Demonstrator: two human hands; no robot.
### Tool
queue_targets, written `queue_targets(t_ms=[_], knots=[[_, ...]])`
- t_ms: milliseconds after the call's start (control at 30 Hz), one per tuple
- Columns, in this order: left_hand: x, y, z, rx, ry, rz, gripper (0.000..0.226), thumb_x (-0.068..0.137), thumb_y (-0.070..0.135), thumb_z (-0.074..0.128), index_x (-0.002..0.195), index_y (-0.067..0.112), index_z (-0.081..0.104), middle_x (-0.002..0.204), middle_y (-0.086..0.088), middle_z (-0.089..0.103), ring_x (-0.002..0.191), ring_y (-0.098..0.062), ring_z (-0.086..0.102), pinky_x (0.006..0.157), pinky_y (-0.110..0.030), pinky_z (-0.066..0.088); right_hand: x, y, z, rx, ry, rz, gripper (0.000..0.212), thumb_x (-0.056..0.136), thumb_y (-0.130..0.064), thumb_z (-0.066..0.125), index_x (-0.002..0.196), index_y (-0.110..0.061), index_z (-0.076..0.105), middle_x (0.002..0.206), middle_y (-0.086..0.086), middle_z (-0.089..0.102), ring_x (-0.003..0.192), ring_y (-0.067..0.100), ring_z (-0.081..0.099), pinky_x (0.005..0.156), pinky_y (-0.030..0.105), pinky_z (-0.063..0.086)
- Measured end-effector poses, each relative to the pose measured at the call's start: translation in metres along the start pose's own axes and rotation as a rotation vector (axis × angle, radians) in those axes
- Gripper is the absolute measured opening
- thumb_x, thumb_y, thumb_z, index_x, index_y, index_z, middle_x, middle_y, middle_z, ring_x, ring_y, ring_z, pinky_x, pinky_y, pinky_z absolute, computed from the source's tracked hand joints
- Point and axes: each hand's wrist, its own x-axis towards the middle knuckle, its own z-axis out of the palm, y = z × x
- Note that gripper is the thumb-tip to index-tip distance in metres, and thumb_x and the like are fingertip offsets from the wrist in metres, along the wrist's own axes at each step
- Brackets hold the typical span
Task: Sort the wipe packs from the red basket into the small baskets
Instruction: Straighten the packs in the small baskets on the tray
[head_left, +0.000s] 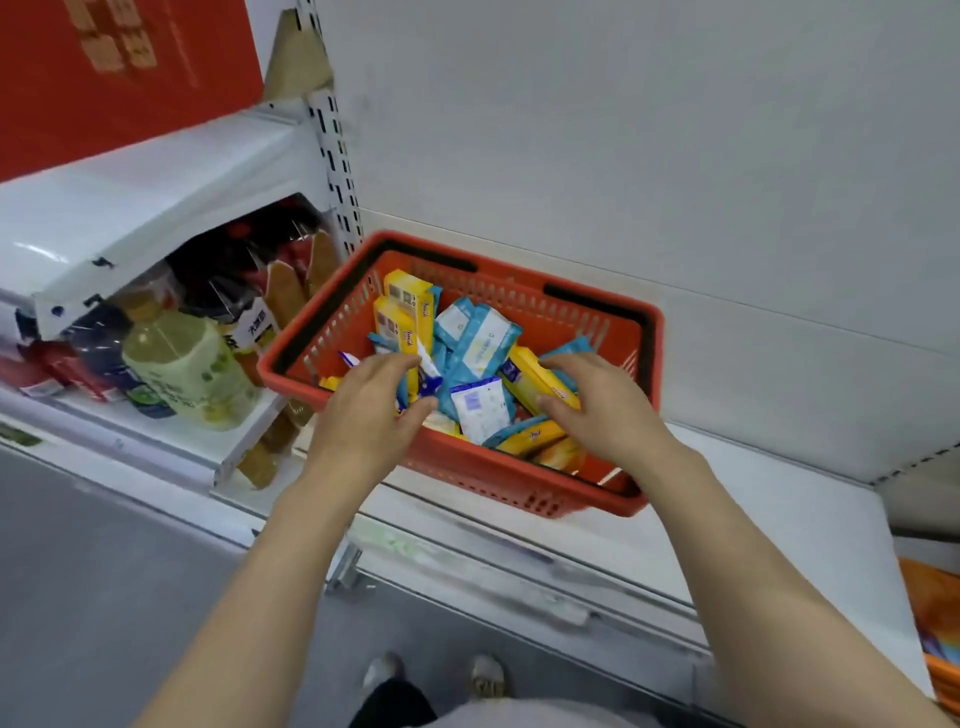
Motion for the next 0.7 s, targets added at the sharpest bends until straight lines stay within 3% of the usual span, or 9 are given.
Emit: queue_targets(t_ms=[200,333,433,533,633,700], knots=[[0.078,-0.028,0.022,-0.001,-0.161,0.076,0.052,0.089,0.038,0.069,0.136,0.023,0.054,0.138,-0.001,0.054,0.128,-0.022,0.047,0.102,-0.035,0.038,0.089,0.014,0.037,-0.062,-0.194,0.276,0.058,0.09,-0.041,0.064,0.14,-0.014,0.049,0.139,0.01,0.056,0.127,0.028,0.052,0.1,0.033,0.042],[0.125,-0.037,0.034,-0.039,-0.327,0.139,0.056,0.089,0.044,0.066,0.139,0.026,0.049,0.143,0.0,0.051,0.131,-0.02,0.044,0.101,-0.034,0.038,0.124,0.023,0.065,-0.113,-0.293,0.468,0.05,0.085,-0.044,0.066,0.122,-0.012,0.057,0.124,0.011,0.063,0.113,0.03,0.06,0.087,0.033,0.048],[0.152,-0.037,0.042,-0.075,-0.411,0.197,0.061,0.089,0.049,0.065,0.142,0.023,0.047,0.144,0.0,0.051,0.131,-0.019,0.046,0.101,-0.034,0.039,0.131,0.031,0.075,-0.151,-0.213,0.475,0.036,0.084,-0.038,0.069,0.107,-0.012,0.062,0.114,0.012,0.067,0.107,0.031,0.062,0.079,0.031,0.046],[0.167,-0.032,0.05,-0.179,-0.494,0.189,0.065,0.087,0.05,0.067,0.142,0.022,0.046,0.143,-0.001,0.053,0.129,-0.017,0.05,0.103,-0.035,0.043,0.124,0.033,0.058,-0.007,-0.032,0.514,0.026,0.084,-0.036,0.072,0.1,-0.016,0.069,0.1,0.008,0.071,0.098,0.03,0.064,0.069,0.03,0.039],[0.177,-0.023,0.057,-0.272,-0.547,0.126,0.074,0.084,0.052,0.069,0.146,0.023,0.04,0.144,-0.002,0.052,0.129,-0.019,0.052,0.104,-0.042,0.045,0.107,0.027,0.029,0.267,0.092,0.498,0.021,0.085,-0.03,0.075,0.099,-0.014,0.071,0.095,0.009,0.072,0.093,0.03,0.066,0.077,0.038,0.05],[0.181,-0.013,0.061,-0.341,-0.586,0.091,0.079,0.082,0.053,0.07,0.147,0.024,0.038,0.14,0.001,0.054,0.126,-0.018,0.053,0.103,-0.043,0.047,0.094,0.016,0.01,0.54,0.082,0.479,0.019,0.088,-0.024,0.074,0.1,-0.01,0.071,0.096,0.016,0.073,0.093,0.035,0.069,0.083,0.049,0.055]])
